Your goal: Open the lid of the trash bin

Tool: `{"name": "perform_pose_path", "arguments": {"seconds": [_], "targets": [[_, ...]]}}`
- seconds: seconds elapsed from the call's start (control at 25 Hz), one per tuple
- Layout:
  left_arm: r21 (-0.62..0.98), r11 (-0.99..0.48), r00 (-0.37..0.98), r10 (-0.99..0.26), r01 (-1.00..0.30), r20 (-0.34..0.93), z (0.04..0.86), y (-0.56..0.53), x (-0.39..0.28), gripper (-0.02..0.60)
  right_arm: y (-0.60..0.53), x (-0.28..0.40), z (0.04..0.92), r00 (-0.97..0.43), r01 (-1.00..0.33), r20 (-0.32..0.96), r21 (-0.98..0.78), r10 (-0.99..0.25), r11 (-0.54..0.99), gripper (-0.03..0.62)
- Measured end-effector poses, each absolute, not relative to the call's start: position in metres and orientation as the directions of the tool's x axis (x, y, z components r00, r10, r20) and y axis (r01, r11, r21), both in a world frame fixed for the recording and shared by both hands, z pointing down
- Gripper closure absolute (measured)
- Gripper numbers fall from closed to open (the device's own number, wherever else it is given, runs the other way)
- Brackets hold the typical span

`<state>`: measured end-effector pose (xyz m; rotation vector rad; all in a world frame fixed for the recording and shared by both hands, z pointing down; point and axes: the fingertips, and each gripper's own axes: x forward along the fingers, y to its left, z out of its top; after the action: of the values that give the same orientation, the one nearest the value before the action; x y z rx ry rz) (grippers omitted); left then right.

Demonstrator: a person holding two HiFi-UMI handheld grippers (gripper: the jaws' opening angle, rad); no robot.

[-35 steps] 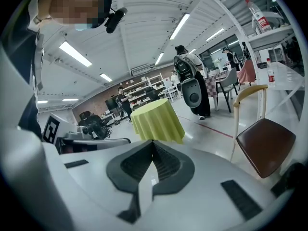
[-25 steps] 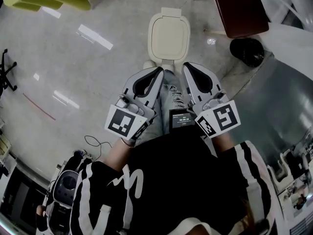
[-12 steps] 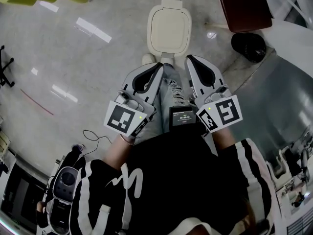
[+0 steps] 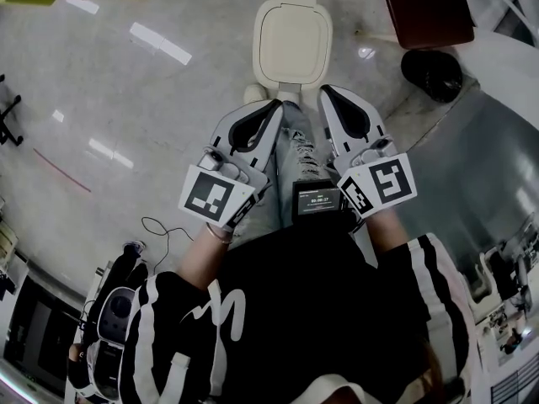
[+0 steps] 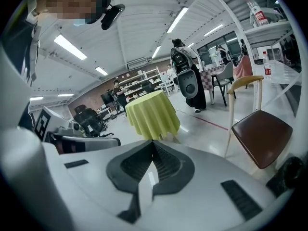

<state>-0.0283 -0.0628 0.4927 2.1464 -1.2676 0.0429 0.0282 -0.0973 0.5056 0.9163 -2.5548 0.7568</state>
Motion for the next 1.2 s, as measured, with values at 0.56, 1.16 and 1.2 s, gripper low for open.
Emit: {"name": "perform_pose_path", "arguments": {"seconds": [0.56,1.16,1.2], "targets": [[0.511,-0.308,0.525,-0.771,-0.802,0.36,0.506,-0.065,-0.029,0.574,-0.094,0.018,0.55,-0.747,-0.633,0.518,-0.361,-0.417,0.685,0.589],[0.513,-0.293,0.518,-0.768,-0.806,0.375,0.515,-0.067,-0.031,0.574,-0.085,0.013,0.609,-0.725,-0.603,0.608,-0.337,-0.322,0.723,0.591],[0.512,-0.292,0.517,-0.769,-0.808,0.376,0.515,-0.067,-0.031,0.574,-0.084,0.013,0.612,-0.723,-0.603,0.613,-0.337,-0.317,0.723,0.591]]}}
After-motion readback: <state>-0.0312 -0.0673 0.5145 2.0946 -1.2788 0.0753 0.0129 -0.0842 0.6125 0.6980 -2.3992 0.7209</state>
